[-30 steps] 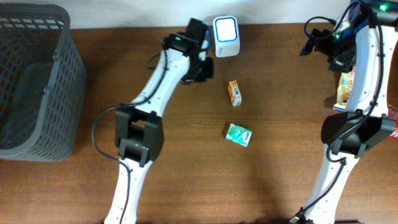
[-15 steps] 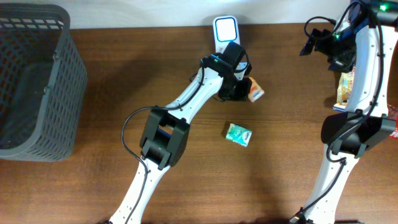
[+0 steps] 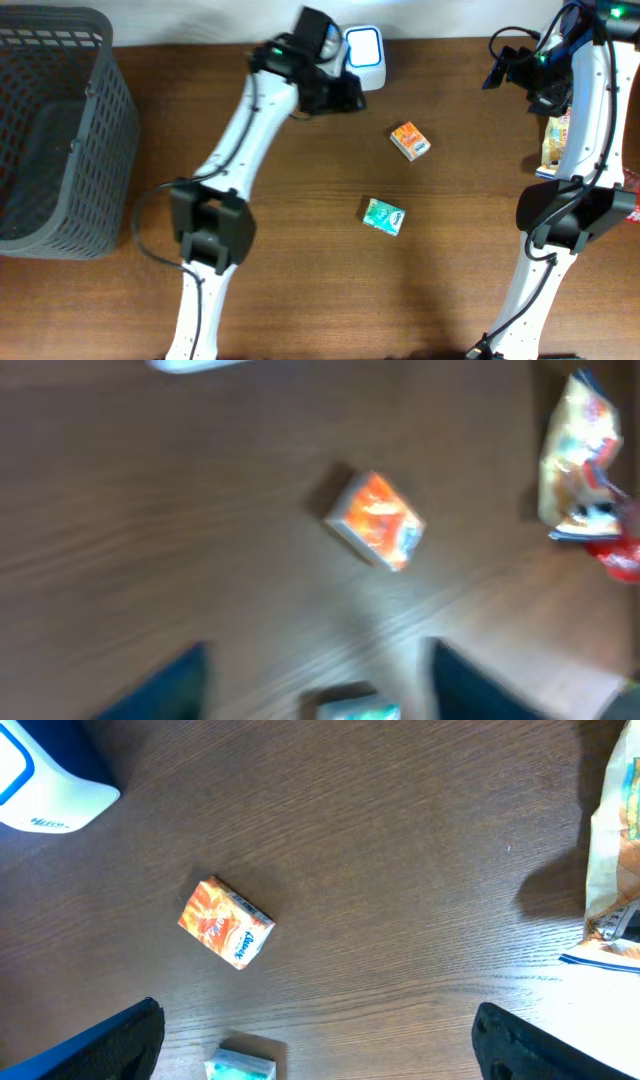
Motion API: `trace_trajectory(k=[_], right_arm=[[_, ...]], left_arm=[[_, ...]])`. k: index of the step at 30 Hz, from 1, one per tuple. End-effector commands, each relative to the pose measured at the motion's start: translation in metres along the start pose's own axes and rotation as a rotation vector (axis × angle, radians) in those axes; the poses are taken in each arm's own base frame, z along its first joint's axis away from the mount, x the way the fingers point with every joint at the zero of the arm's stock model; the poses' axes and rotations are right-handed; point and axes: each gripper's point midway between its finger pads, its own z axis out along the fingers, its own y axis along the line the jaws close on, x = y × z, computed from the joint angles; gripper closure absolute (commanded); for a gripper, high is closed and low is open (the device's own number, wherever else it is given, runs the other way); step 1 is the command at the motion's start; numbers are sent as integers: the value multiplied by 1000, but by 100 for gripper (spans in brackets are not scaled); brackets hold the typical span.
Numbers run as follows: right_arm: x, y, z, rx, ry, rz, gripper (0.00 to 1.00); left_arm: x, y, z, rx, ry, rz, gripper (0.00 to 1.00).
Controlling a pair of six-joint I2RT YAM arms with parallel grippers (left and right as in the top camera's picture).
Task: Scan the item barcode
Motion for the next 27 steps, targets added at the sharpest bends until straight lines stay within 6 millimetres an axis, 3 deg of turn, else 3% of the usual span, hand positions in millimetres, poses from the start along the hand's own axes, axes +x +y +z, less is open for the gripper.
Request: trace_trajectory(k=[1,5,8,12,15,18,21,24,27], right_arm=[[1,2,-11,4,-21,-18,2],[0,4,-11,-3,-25,-14,2],[-9,14,-11,-60,-56,14,1],[-14,24,-13,-115,-74,11,2],[-7,35,-6,-153,-35,4,1],[15,52,21,-115,55,-97,1],[51,71,68,-16,182,-218,0],[73,69,110,176,221,-330,32],[99,83,139,204,267,-437,33]], left_arm=[[-3,71,-41,-190,-10,-107,1],[17,121,-64,-286,59,-224,1],[25,148,-77,-376,81,-265,1],[29,158,-83,-390,92,-290,1],[29,157,-83,-390,92,-289,1],[29,157,-83,-390,92,-289,1],[29,158,-83,-392,90,-289,1],[28,159,-84,-400,86,-286,1],[28,159,-84,-400,87,-287,1]])
